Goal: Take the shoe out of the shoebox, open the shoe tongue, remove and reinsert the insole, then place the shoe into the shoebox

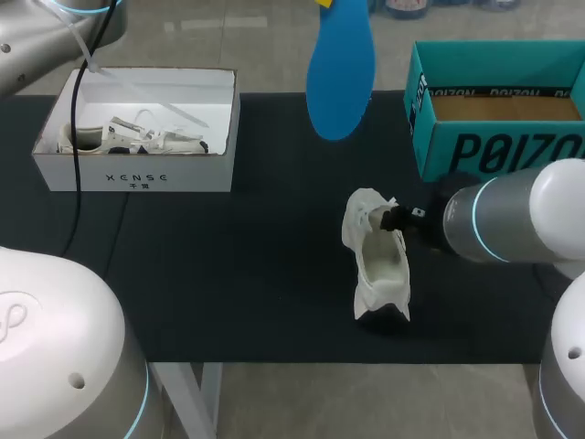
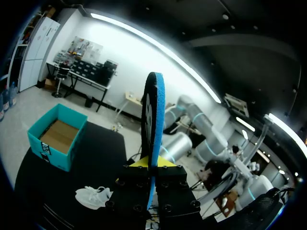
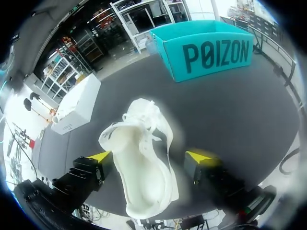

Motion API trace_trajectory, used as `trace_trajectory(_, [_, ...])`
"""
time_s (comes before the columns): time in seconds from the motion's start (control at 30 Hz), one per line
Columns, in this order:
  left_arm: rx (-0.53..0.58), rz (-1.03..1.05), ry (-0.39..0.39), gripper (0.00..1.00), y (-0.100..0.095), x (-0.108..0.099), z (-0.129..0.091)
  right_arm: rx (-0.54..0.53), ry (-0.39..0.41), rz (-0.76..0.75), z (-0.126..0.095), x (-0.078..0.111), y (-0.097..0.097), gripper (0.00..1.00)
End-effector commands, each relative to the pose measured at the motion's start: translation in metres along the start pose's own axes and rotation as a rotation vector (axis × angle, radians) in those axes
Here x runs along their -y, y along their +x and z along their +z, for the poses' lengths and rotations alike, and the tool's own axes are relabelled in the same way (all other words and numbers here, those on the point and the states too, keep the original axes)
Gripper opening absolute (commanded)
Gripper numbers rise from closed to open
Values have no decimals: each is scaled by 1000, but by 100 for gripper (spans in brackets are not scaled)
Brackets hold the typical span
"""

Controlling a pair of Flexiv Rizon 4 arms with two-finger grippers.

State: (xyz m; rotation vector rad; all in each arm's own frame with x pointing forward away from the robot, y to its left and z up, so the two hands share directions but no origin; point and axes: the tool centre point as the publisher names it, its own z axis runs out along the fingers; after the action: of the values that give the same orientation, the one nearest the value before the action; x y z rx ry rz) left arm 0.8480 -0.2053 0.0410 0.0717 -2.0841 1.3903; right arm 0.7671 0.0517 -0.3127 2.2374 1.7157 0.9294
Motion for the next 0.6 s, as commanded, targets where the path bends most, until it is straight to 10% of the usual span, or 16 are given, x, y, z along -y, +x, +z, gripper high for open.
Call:
trace_trajectory(0.03, [3,0,0,0,1,-1,0,-20,7,0,-17,-1,-10,100])
trace_trajectory(0.4, [3,0,0,0,1,-1,0,-20,7,0,-17,-1,-10,100])
trace_trajectory(0.6, [3,0,0,0,1,-1,0,-325,373,426,-21,-9,-12,100])
